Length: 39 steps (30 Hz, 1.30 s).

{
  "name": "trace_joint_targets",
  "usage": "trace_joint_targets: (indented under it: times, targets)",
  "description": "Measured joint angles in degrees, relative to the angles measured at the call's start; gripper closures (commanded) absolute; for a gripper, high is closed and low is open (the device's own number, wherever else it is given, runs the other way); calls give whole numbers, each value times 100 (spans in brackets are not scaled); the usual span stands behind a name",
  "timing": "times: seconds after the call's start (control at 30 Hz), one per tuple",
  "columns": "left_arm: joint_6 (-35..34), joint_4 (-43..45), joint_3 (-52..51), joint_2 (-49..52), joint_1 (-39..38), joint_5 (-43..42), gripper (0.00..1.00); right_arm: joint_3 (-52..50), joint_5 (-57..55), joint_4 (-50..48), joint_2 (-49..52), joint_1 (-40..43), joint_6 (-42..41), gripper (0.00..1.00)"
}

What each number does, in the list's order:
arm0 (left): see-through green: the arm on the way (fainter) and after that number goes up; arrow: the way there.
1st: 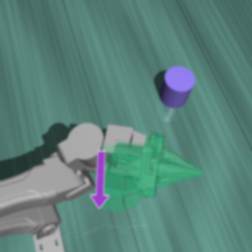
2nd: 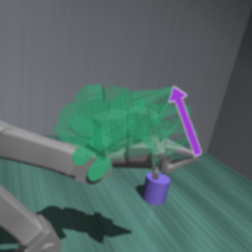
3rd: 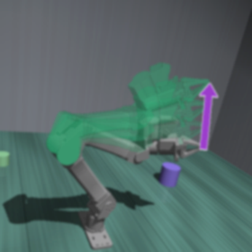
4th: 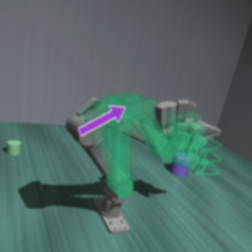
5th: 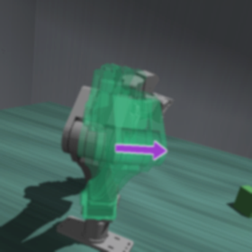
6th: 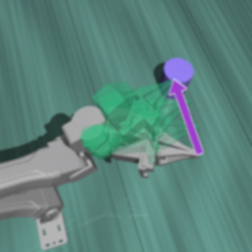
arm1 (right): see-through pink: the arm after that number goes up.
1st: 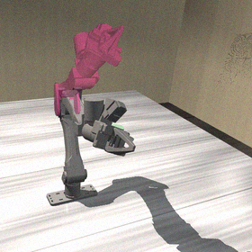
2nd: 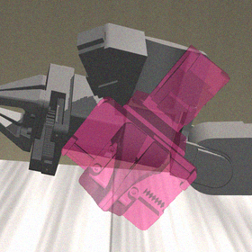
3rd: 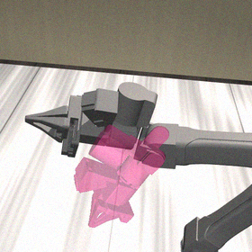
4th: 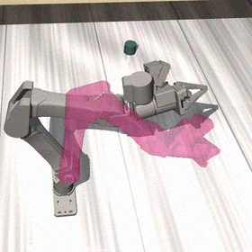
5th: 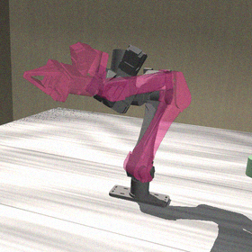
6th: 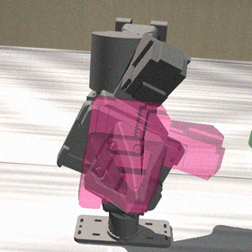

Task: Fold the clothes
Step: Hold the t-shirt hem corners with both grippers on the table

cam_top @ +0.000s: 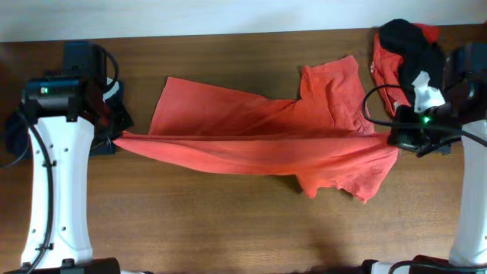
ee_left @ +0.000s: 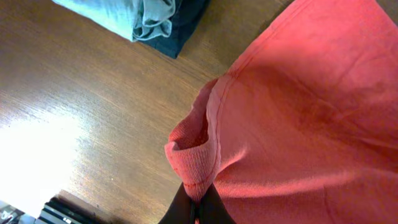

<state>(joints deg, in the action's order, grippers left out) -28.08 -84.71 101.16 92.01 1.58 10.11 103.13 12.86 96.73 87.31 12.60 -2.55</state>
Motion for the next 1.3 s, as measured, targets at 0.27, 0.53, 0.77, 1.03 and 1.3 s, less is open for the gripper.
trace_joint_targets:
  times: [0.27,0.53,0.77,1.03,1.3]
  targets:
    - [2,1488,-1432,-24,-4,-52,100,-413,-22,-721,2,0,0,96]
    - [20,3071,-2496,-20,-7,-90,99,-927,-24,-1338,177,0,4,96]
    - [20,3993,-2881,-20,-7,-81,100,-1069,-39,-1939,765,0,4,96]
    - [20,4481,-3038,-7,-7,-63,100,-1071,-42,-2288,1416,0,-11,96]
    - [20,4520,-3040,568,-7,-63,100,-1075,-42,-2400,1786,0,-22,96]
